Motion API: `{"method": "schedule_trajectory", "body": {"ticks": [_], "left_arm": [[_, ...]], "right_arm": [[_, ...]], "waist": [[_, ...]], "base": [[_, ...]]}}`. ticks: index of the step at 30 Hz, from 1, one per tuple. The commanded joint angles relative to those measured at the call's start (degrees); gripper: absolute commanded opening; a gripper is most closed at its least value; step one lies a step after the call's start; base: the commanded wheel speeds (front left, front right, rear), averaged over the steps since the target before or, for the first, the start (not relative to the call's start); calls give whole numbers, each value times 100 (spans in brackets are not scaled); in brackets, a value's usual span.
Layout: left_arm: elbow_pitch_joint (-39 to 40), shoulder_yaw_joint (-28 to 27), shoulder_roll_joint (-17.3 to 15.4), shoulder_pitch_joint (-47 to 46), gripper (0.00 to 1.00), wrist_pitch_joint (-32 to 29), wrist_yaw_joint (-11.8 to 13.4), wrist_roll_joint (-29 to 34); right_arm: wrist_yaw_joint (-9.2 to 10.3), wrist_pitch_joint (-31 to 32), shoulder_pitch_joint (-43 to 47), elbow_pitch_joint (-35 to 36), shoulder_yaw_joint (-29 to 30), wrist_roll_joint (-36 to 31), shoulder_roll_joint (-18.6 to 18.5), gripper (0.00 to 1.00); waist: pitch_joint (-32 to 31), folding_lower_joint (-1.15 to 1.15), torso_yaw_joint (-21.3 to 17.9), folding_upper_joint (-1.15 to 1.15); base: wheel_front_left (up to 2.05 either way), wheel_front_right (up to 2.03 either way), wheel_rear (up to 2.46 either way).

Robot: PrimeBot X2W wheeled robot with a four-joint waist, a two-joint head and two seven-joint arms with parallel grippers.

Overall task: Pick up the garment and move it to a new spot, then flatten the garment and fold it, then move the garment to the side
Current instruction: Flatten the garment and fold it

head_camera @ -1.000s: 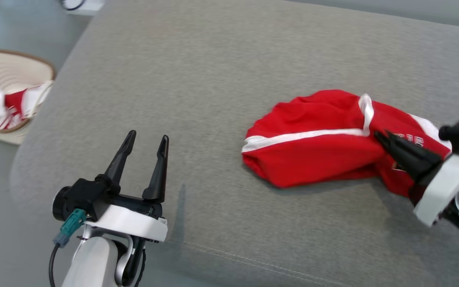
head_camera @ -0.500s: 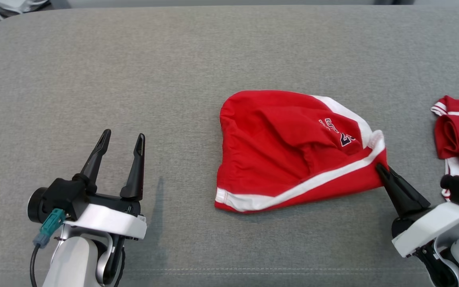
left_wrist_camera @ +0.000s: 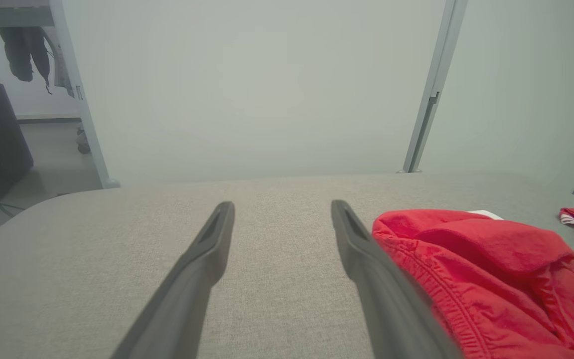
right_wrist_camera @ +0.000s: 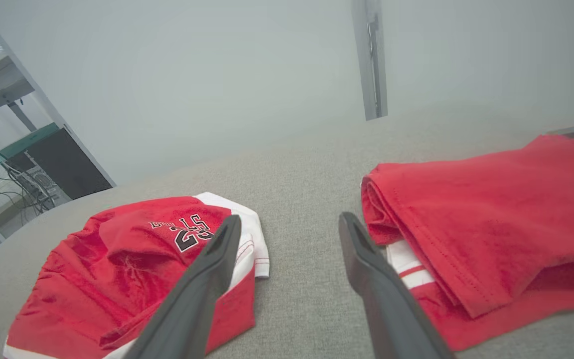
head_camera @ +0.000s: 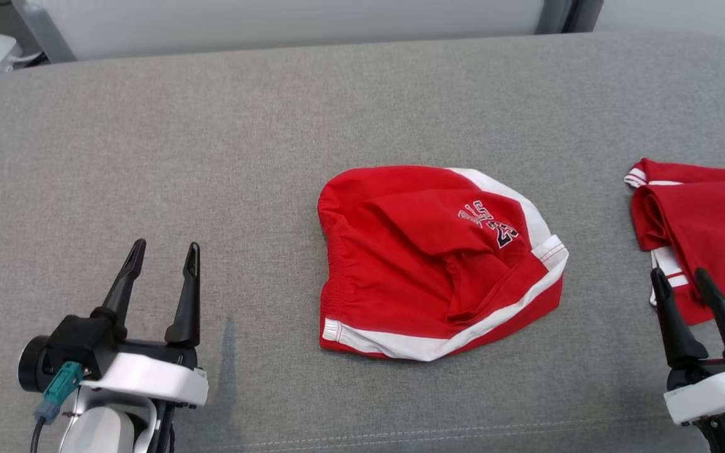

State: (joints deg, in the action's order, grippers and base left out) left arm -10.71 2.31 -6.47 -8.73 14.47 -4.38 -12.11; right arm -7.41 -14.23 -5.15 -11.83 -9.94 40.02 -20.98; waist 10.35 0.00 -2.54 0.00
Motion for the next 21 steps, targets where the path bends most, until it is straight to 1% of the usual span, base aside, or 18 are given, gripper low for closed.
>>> {"method": "schedule_trajectory", "body": {"ticks": [1,6,7,8,10,15,21], "left_arm": [[187,-214,-109,-59,100,29,50,41],[348,-252,-156,241,100,-12,143,47],[430,-251,-158,405,100,-18,185,62],[430,-251,-158,405,100,-18,185,62],[513,-261,-148,600,100,-31,245,68],[722,-316,-135,1057,100,-61,354,30],[828,-257,-191,1463,100,-162,346,39]], "right_arm": [[-8,-76,38,162,-56,-98,-113,100],[-8,35,-28,266,107,-779,-114,100],[-8,130,-23,275,215,-1052,-64,100],[-8,130,-23,275,215,-1052,-64,100],[-8,209,29,286,314,-1273,17,100],[-8,396,273,372,556,-1792,323,100],[-8,533,652,541,770,-2184,722,100]], "waist": [[-71,0,-20,0],[-303,0,31,0],[-399,0,72,0],[-399,0,72,0],[-502,0,115,0],[-711,0,227,0],[-951,0,327,0]], "base": [[0,0,0],[0,0,0],[0,0,0],[0,0,0],[0,0,0],[0,0,0],[0,0,0]]}}
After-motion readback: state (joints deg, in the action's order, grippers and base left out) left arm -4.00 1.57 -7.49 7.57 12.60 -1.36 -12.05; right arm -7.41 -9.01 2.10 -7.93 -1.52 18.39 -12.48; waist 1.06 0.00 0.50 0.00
